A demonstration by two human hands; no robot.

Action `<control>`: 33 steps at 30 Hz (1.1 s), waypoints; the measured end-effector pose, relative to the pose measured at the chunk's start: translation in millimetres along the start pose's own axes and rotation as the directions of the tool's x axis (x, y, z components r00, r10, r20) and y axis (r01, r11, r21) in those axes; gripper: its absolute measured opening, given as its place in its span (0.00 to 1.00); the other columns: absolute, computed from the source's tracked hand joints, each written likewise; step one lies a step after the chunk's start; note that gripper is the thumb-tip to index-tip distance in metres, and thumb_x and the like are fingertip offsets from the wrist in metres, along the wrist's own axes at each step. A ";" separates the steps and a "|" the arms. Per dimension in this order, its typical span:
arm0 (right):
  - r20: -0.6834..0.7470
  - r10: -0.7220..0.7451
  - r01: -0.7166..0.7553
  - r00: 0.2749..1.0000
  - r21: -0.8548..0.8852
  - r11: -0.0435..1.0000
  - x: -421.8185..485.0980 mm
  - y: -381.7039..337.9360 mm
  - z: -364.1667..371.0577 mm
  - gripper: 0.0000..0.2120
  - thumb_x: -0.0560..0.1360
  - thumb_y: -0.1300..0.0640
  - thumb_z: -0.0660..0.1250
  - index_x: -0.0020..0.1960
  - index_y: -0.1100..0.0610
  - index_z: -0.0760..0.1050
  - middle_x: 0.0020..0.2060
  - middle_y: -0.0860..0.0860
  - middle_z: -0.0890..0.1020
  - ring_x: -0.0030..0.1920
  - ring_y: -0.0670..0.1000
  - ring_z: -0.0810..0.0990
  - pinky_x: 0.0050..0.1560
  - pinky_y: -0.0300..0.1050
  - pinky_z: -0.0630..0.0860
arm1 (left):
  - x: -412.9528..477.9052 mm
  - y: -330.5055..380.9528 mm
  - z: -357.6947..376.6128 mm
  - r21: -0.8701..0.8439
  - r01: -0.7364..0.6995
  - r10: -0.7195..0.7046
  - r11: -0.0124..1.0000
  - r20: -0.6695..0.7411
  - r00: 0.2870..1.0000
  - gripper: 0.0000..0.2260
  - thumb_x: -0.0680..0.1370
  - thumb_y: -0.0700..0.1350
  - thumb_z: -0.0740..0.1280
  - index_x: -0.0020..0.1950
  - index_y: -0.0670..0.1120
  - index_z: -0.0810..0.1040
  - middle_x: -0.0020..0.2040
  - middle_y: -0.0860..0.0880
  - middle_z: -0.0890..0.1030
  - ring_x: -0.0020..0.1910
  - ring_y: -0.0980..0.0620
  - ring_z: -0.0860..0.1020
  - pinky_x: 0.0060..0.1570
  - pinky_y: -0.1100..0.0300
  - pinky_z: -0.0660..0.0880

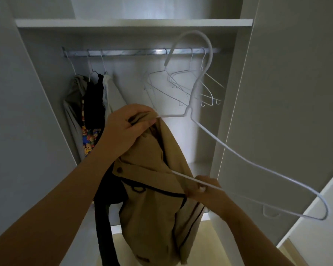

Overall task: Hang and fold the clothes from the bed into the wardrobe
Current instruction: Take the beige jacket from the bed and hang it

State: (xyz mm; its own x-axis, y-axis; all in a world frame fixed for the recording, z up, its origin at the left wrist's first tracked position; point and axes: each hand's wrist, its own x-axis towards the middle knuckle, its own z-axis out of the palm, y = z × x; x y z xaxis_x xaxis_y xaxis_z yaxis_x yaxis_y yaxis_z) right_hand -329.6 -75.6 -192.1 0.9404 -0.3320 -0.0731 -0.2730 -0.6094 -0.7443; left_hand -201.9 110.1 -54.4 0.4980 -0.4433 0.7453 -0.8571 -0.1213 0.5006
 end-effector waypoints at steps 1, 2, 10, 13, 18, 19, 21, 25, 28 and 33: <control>0.035 -0.004 0.005 0.999 -0.036 0.999 0.4 7.3 4.6 0.11 0.73 0.56 0.69 0.54 0.60 0.78 0.48 0.55 0.78 0.52 0.56 0.77 0.48 0.33 0.70 | 0.2 -2.2 -3.6 0.000 0.013 -0.013 1.000 -0.010 1.000 0.11 0.74 0.37 0.69 0.53 0.49 0.77 0.44 0.62 0.77 0.44 0.72 0.75 0.50 0.77 0.70; 0.032 -0.037 0.038 0.999 -0.041 0.998 -0.6 14.1 8.4 0.12 0.73 0.58 0.69 0.54 0.62 0.78 0.47 0.54 0.78 0.51 0.56 0.77 0.45 0.27 0.68 | 0.8 -4.7 -7.3 0.000 0.022 -0.022 1.000 -0.011 1.000 0.11 0.74 0.36 0.69 0.53 0.48 0.77 0.44 0.64 0.77 0.44 0.72 0.75 0.49 0.77 0.70; -0.284 -0.009 0.047 0.959 0.126 0.991 -1.3 42.1 -22.3 0.12 0.76 0.66 0.64 0.38 0.51 0.69 0.33 0.49 0.75 0.35 0.48 0.73 0.36 0.38 0.69 | 6.6 -26.3 -42.4 -0.024 0.101 -0.093 0.995 0.235 0.967 0.21 0.70 0.35 0.72 0.39 0.65 0.81 0.37 0.69 0.80 0.40 0.70 0.78 0.42 0.78 0.71; -0.300 -0.005 0.046 0.954 0.132 0.990 0.8 45.4 -39.1 0.09 0.78 0.63 0.61 0.41 0.53 0.69 0.34 0.54 0.76 0.33 0.49 0.72 0.35 0.41 0.68 | 9.7 -30.5 -46.9 0.015 0.112 -0.109 0.994 0.391 0.914 0.16 0.69 0.41 0.72 0.38 0.66 0.81 0.36 0.67 0.81 0.39 0.68 0.78 0.41 0.78 0.70; -0.357 0.014 0.030 0.934 0.119 0.992 8.3 45.2 -55.0 0.07 0.80 0.58 0.59 0.44 0.56 0.71 0.37 0.52 0.76 0.37 0.46 0.73 0.37 0.38 0.68 | 12.9 -41.8 -39.3 0.283 -0.035 -0.110 0.958 0.479 0.871 0.03 0.71 0.42 0.72 0.43 0.49 0.82 0.35 0.62 0.80 0.38 0.65 0.77 0.41 0.75 0.70; -0.362 0.010 0.029 0.932 0.102 0.994 9.0 43.7 -57.9 0.07 0.79 0.57 0.59 0.44 0.56 0.72 0.38 0.52 0.76 0.38 0.47 0.73 0.37 0.38 0.68 | 12.4 -44.1 -36.7 0.350 -0.075 -0.119 0.934 0.500 0.858 0.03 0.72 0.44 0.72 0.44 0.46 0.83 0.34 0.58 0.79 0.37 0.61 0.77 0.41 0.71 0.71; -0.379 -0.024 0.037 0.925 0.028 0.999 9.1 40.4 -63.9 0.06 0.79 0.57 0.59 0.45 0.56 0.72 0.37 0.52 0.77 0.38 0.49 0.74 0.38 0.41 0.69 | 10.3 -49.2 -30.8 0.507 -0.139 -0.189 0.850 0.542 0.819 0.07 0.74 0.49 0.69 0.44 0.47 0.81 0.37 0.53 0.77 0.39 0.56 0.76 0.43 0.60 0.73; -0.379 -0.058 -0.011 0.923 -0.178 0.984 7.4 29.2 -72.8 0.06 0.80 0.55 0.57 0.49 0.56 0.71 0.31 0.51 0.75 0.33 0.51 0.74 0.36 0.44 0.71 | 7.0 -45.1 -16.1 0.700 -0.258 -0.170 0.666 0.479 0.861 0.10 0.77 0.54 0.62 0.42 0.50 0.77 0.39 0.54 0.73 0.40 0.55 0.72 0.36 0.61 0.66; -0.403 -0.016 -0.054 0.915 -0.161 0.986 4.6 12.0 -74.1 0.08 0.80 0.57 0.57 0.50 0.60 0.71 0.32 0.50 0.73 0.33 0.50 0.73 0.33 0.42 0.67 | 1.1 -38.6 -2.4 0.737 -0.221 -0.067 0.638 0.340 0.938 0.12 0.78 0.52 0.62 0.40 0.47 0.78 0.41 0.49 0.78 0.40 0.50 0.76 0.30 0.62 0.61; -0.361 0.026 0.017 0.932 0.115 0.993 -12.9 -36.9 -57.4 0.07 0.80 0.57 0.57 0.43 0.53 0.70 0.37 0.48 0.73 0.37 0.44 0.72 0.33 0.36 0.68 | -9.7 -28.9 17.8 0.663 0.002 -0.075 0.749 0.082 0.994 0.12 0.78 0.50 0.63 0.45 0.43 0.79 0.43 0.43 0.79 0.43 0.45 0.77 0.36 0.55 0.67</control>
State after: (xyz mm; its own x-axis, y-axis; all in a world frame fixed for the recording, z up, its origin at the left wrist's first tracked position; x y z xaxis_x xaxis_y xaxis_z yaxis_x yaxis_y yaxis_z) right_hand -343.2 -90.2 -125.6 0.7966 -0.5850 0.1525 -0.2316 -0.5283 -0.8169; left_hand -184.3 102.1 -83.9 0.5485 -0.5041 0.6671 -0.7282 -0.6801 0.0848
